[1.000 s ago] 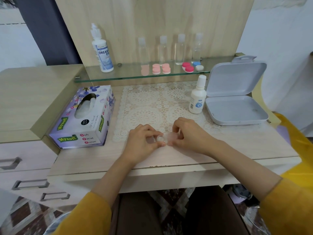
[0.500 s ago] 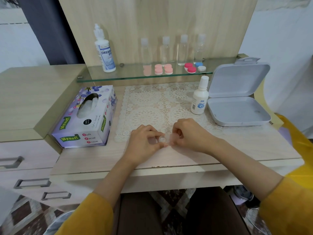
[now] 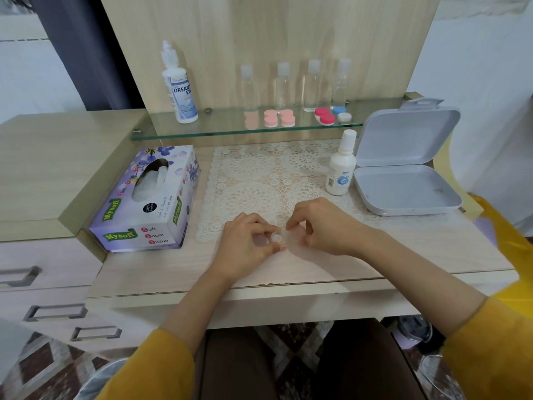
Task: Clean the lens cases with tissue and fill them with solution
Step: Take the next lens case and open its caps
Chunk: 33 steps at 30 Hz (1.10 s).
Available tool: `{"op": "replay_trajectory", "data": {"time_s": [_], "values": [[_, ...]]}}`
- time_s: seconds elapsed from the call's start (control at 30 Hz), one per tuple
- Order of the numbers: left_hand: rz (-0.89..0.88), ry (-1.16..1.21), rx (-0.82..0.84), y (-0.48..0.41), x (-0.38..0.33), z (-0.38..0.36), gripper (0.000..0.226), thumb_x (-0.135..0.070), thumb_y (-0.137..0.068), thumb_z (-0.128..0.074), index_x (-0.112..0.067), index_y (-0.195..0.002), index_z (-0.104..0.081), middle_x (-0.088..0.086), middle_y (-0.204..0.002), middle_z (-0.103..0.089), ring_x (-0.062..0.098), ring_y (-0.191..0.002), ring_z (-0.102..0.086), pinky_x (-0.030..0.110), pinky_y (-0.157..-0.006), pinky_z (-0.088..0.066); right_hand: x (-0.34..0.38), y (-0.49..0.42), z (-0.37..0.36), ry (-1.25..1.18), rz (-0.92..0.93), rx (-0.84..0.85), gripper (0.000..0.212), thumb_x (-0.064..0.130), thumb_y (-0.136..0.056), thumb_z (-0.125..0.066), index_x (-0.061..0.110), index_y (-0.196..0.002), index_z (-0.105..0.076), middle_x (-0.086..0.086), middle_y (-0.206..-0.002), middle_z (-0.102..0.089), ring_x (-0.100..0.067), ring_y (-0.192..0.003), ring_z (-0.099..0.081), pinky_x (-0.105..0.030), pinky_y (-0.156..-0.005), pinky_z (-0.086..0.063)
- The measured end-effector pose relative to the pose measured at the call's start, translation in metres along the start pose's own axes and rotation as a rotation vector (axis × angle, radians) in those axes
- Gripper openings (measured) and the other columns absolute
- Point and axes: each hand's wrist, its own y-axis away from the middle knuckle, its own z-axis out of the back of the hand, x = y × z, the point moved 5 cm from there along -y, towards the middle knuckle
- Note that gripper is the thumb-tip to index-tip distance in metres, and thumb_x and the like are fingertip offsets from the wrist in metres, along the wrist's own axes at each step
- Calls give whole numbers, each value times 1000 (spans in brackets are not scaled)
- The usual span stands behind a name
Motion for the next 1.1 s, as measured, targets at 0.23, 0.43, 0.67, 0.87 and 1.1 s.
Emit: {"op": "replay_trajectory", "data": {"time_s": [0.23,0.43,0.67,0.87,1.1], "values": [[5,4,-15,1,0,1,29,-37,-67,-79,-25,-92,-74,-20,-76,-54,5,-83,-46,35,-86,-39,-7,5,13,-145,-36,-75,25,4,-77,-64,13,-99,-70,-1,-96,-60,-13,-71,-57,-13,-66,-42],[19,3,-11,1,1,1,29,-35,-68,-78,-25,-95,-73,-21,-77,-54,5,-84,-46,33,-88,-38,-29,17,12,-110,-133,-110,26,12,-79,-65,11,-105,-67,1,-93,-59,-3,-64,-49,-13,-60,-37],[28,-1,-2,2,0,1,29,-35,-69,-77,-25,-96,-73,-22,-78,-53,4,-86,-46,32,-90,-37,-34,21,-1,-75,-180,-139,35,32,-75,-73,17,-106,-69,4,-99,-60,-13,-86,-53,-25,-76,-40],[36,10,2,2,0,2,29,-36,-70,-77,-26,-97,-72,-21,-79,-54,4,-87,-46,34,-91,-38,-23,22,-13,-175,-179,-243,41,35,-73,-74,20,-110,-67,6,-101,-61,-15,-95,-44,-27,-85,-34],[39,2,15,3,0,2,36,-35,-70,-77,-24,-104,-70,-19,-85,-53,6,-91,-48,35,-93,-38,-23,24,-17,-338,-200,-339,23,27,-69,-78,22,-91,-72,12,-84,-59,-10,-87,-45,-28,-84,-33]]}}
